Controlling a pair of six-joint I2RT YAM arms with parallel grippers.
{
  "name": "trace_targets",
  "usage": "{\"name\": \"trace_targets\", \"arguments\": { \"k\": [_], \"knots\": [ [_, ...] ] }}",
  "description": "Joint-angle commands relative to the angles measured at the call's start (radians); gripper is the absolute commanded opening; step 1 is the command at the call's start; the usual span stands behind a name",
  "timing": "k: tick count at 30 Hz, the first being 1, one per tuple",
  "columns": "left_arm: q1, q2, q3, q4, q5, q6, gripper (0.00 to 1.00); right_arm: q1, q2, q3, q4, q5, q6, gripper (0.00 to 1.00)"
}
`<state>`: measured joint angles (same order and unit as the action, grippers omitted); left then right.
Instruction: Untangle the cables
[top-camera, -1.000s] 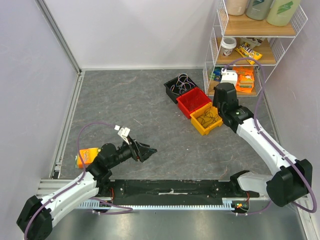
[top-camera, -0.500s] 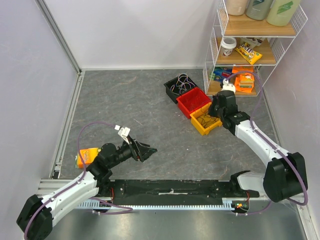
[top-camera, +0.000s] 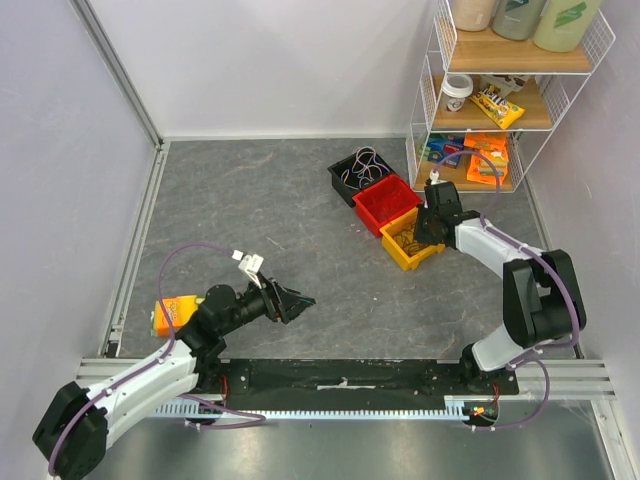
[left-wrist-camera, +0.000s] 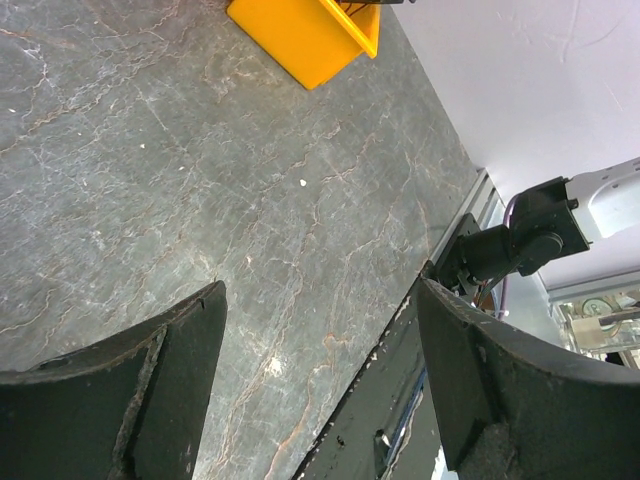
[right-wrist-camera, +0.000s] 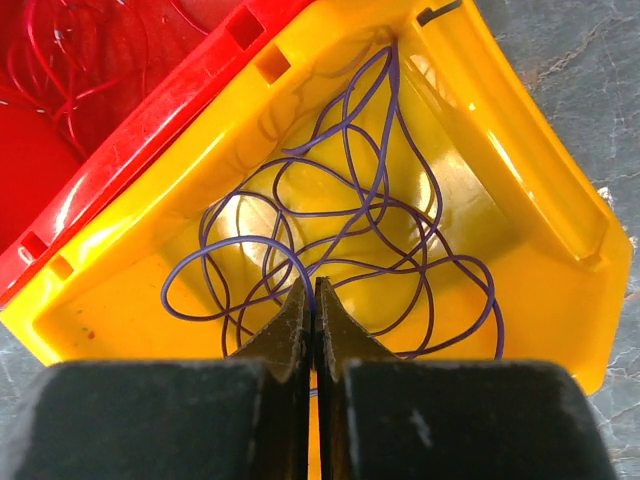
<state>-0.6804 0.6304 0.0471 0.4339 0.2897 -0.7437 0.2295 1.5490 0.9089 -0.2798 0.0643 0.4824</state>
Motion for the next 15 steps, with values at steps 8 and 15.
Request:
{"name": "trace_targets", "arguments": {
  "k": [8,15],
  "knots": [
    [0.002,0.026,-0.027,0.066,-0.007,-0.016,0.82,0.047,-0.059,0.139,-0.119,0.081,-0.099,0.32],
    [0.002,0.041,-0.023,0.072,-0.007,-0.016,0.82,0.082,-0.271,0.140,-0.228,0.170,-0.114,0.54]
  ]
}}
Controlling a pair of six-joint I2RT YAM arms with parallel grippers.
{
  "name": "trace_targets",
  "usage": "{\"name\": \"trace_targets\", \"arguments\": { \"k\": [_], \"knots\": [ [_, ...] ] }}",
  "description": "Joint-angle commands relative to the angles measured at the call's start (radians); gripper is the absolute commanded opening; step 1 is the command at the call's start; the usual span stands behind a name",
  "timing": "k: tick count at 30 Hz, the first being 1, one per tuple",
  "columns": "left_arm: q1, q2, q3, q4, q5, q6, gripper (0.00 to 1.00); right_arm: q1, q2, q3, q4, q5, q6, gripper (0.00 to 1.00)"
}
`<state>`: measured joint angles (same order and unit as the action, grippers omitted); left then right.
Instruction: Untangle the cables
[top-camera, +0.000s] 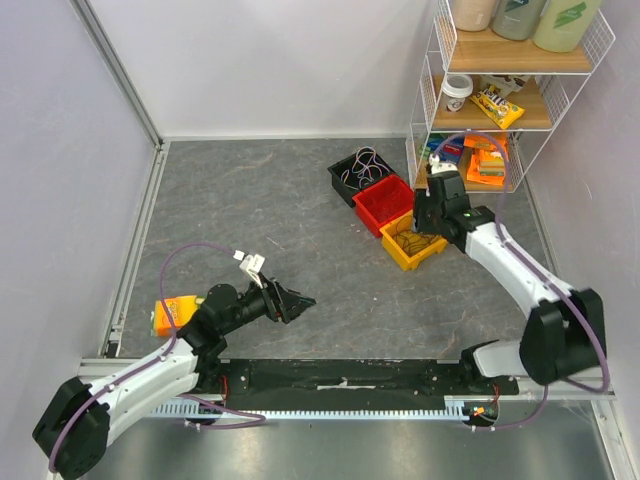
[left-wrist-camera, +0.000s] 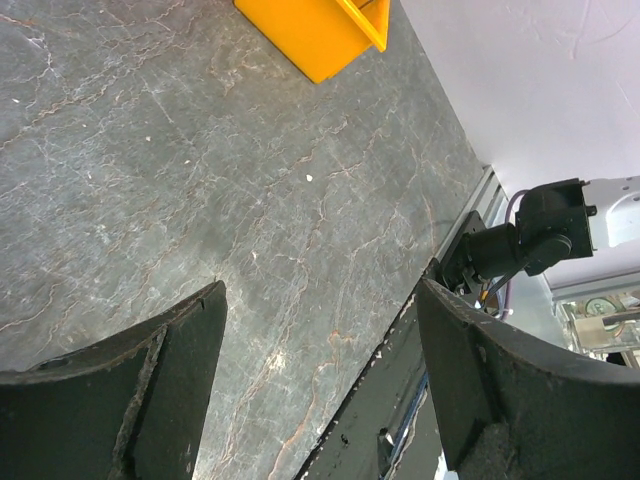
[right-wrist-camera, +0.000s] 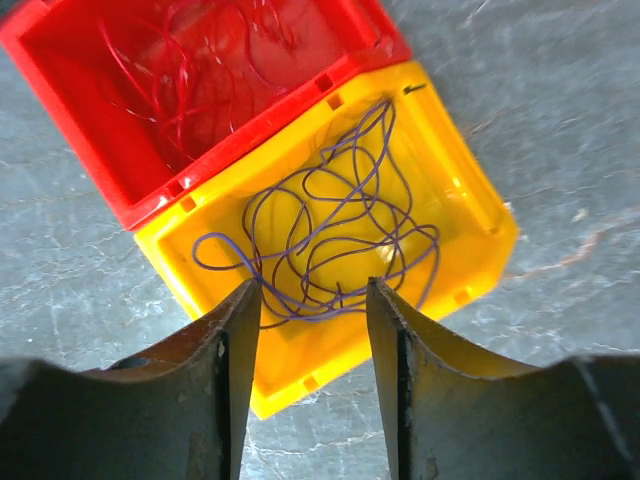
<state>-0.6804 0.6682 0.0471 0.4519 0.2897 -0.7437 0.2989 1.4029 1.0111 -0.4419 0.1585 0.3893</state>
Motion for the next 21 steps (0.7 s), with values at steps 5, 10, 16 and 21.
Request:
{"name": "trace_targets", "arguments": {
  "k": [5,10,16,21],
  "knots": [
    [0.002,0.004,-0.023,0.054,-0.009,-0.016,0.82,0.072,-0.238,-0.003,-0.078,0.079,-0.027,0.63],
    [0.002,-0.018,-0.023,0.041,-0.004,-0.013,0.82,0.083,-0.346,-0.012,-0.069,-0.066,-0.069,0.68],
    [0.002,-0.192,0.074,-0.131,0.025,-0.022,0.84,0.088,-0.582,-0.029,-0.017,-0.165,-0.096,0.77],
    [0.004,-0.331,0.259,-0.243,0.042,0.015,0.86,0.088,-0.757,-0.040,-0.005,-0.061,-0.104,0.90]
  ]
}}
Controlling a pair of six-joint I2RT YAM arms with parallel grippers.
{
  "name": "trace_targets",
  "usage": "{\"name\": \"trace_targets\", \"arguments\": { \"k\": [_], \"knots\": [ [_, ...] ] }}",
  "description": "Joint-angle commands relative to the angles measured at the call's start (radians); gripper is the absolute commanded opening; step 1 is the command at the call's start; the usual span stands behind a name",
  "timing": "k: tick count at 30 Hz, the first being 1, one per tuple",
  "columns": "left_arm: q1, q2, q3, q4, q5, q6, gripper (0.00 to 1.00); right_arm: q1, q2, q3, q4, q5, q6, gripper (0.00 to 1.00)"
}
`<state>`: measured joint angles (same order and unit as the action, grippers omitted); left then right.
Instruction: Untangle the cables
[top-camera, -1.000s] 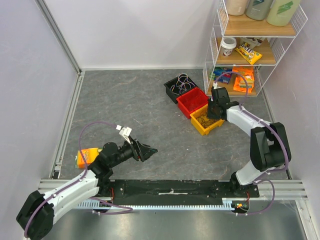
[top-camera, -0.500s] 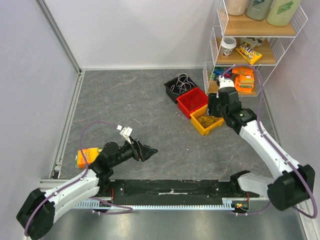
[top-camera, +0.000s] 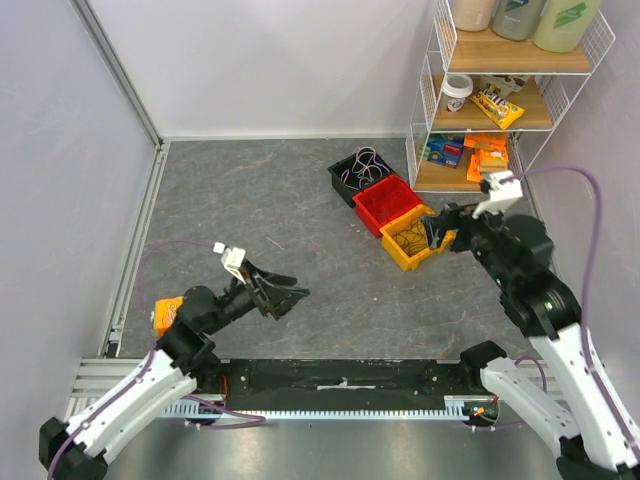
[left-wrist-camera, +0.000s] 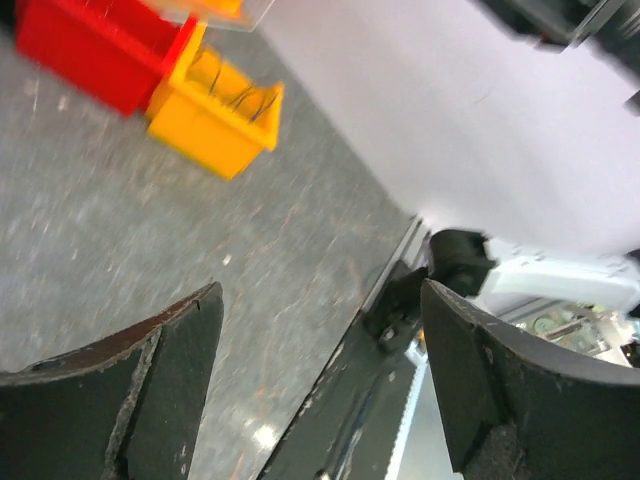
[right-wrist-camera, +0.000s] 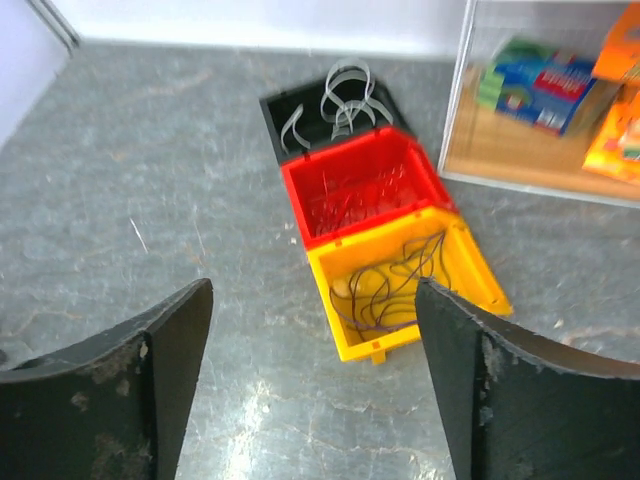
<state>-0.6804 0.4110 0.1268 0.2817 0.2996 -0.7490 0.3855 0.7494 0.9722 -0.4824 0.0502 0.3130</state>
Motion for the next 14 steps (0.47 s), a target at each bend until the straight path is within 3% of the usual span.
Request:
{"name": "trace_targets", "arguments": {
  "k": [1,4,8,14],
  "knots": [
    [0.001,-0.081,0.239,-0.117,0.029,0.051,0.86,0.001,-0.134,-0.010,0.045,0.066,-0.023,0.96],
    [0.001,-0.092,0.402,-0.220,0.023,0.132,0.86,0.001,-0.249,-0.049,0.106,0.092,-0.020,0.98],
    [0.004,-0.139,0.536,-0.227,0.024,0.206,0.86,0.001,-0.384,-0.108,0.175,0.088,-0.012,0.98],
    [0.002,-0.233,0.542,-0.155,-0.001,0.258,0.88,0.001,-0.531,-0.176,0.241,0.065,-0.012,0.98]
  ]
}}
